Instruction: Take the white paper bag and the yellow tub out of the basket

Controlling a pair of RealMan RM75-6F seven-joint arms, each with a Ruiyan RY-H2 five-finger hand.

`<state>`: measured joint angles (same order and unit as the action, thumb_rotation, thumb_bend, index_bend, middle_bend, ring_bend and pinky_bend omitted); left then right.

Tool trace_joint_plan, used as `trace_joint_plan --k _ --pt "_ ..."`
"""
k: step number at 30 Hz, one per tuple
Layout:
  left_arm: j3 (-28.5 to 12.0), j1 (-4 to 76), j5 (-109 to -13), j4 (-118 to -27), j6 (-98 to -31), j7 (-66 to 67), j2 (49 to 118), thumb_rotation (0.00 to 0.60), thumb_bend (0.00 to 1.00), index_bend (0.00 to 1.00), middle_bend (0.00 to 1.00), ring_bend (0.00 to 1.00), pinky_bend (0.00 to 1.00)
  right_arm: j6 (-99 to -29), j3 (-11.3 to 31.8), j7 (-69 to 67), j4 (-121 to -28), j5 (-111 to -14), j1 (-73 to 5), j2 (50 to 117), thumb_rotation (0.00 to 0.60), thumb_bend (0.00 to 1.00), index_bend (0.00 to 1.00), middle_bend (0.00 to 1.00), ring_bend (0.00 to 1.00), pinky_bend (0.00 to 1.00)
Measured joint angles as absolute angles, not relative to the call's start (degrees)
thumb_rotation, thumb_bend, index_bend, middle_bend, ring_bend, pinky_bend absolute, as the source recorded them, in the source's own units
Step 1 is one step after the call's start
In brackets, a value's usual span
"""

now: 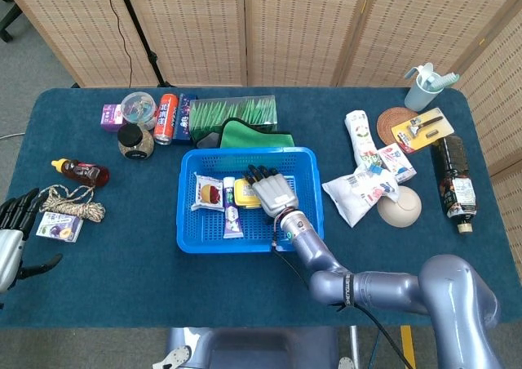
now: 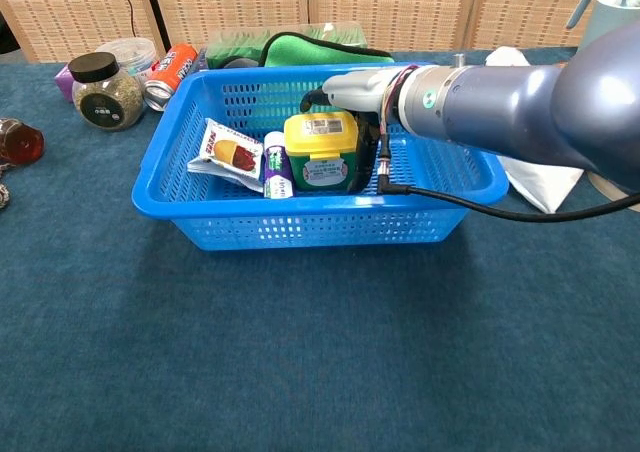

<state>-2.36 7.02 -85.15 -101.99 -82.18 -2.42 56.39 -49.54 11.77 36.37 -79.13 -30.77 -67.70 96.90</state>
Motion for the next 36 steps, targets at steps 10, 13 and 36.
trace_joint_plan --k 10,13,36 --pt "-2.44 7.13 -84.52 -102.27 -81.76 -1.85 56.45 0.6 0.15 0.0 0.0 0.0 0.0 -50.58 12.79 30.26 -74.81 -37.52 -65.96 100.46 0.6 0.5 0.5 0.57 0.54 0.51" --pt "-2.39 7.21 -84.55 -102.36 -81.59 -1.69 56.48 0.6 0.15 0.0 0.0 0.0 0.0 -51.12 13.14 27.99 -74.62 -40.22 -64.88 100.58 0.6 0.58 0.53 0.59 0.56 0.52" --pt "-1.17 7.14 -87.45 -102.66 -81.99 -0.25 56.83 0.6 0.15 0.0 0.0 0.0 0.0 -62.83 18.0 24.57 -95.94 -50.17 -51.53 71.46 0.6 0.63 0.55 0.6 0.56 0.52"
